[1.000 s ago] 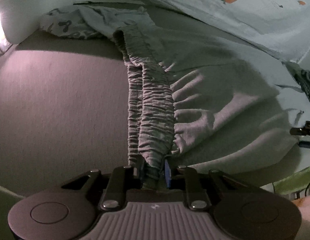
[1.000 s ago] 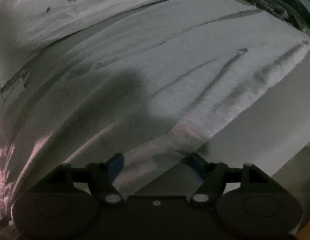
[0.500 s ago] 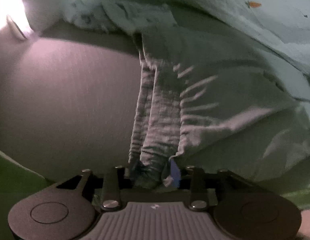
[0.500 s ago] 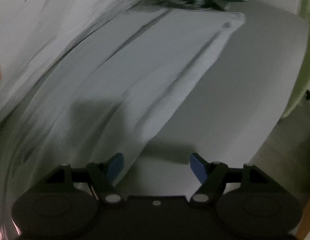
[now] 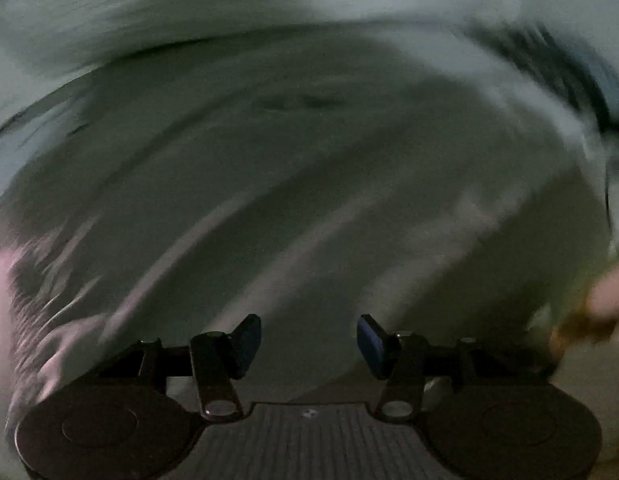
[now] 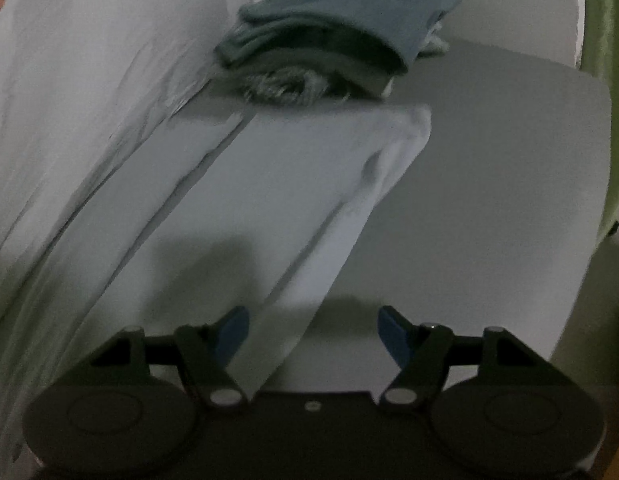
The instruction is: Fold clothes
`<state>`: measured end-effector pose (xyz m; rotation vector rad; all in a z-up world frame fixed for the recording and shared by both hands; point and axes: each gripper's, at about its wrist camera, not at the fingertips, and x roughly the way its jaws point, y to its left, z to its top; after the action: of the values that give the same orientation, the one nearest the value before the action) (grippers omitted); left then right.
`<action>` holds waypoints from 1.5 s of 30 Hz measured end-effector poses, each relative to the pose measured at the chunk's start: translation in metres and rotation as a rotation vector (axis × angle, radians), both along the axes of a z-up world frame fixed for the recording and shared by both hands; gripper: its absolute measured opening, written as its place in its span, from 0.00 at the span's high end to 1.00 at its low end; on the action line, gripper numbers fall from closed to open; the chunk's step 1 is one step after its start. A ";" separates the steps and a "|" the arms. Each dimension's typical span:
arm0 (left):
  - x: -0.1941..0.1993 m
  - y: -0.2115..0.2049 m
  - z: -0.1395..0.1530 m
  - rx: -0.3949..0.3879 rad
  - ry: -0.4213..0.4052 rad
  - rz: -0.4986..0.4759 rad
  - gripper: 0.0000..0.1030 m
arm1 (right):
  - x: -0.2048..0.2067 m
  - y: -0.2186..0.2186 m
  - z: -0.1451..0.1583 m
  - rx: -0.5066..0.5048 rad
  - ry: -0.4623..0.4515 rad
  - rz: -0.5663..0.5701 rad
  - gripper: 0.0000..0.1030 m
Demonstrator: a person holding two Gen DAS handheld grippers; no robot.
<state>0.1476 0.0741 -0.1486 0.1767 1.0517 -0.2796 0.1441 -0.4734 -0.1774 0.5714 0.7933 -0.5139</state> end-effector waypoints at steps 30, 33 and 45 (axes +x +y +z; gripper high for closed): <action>-0.043 0.009 0.009 -0.317 -0.028 0.609 0.61 | 0.033 -0.132 -0.011 -0.040 0.054 0.081 0.51; -0.063 0.041 0.013 -0.352 -0.085 0.789 0.52 | 0.033 -0.142 -0.016 -0.005 0.044 0.029 0.51; -0.074 0.160 0.000 -0.032 -0.152 1.119 0.40 | 0.050 -0.130 -0.020 -0.050 0.070 0.037 0.50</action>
<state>0.0734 0.2341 -0.1489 -0.4194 0.8566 0.7178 0.1942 -0.6033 -0.1974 0.4934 0.8541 -0.5206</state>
